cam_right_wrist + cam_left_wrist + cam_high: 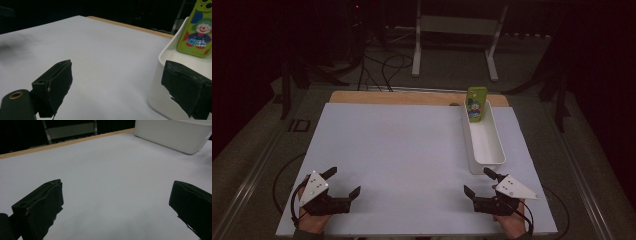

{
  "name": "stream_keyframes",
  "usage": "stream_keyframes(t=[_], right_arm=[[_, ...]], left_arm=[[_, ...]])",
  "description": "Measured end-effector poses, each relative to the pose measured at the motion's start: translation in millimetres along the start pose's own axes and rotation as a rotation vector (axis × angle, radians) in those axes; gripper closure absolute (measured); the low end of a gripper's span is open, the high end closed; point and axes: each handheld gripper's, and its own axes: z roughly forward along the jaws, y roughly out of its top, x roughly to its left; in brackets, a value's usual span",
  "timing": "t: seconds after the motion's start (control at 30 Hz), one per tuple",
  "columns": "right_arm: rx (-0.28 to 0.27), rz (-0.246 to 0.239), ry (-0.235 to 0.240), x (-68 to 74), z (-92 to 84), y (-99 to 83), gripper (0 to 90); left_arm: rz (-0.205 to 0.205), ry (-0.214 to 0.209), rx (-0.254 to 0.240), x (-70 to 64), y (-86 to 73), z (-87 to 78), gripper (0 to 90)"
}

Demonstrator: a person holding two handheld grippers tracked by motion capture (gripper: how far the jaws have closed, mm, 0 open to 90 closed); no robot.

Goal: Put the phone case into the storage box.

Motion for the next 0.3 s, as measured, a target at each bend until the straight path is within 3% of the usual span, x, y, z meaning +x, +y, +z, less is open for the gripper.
stream_keyframes(t=[0.3], right_arm=[[-0.007,-0.015,0.009,1.6,-3.2,-5.9,9.7]], left_arm=[[0.008,-0.007,0.005,-0.8,-0.3,-0.1,0.0]])
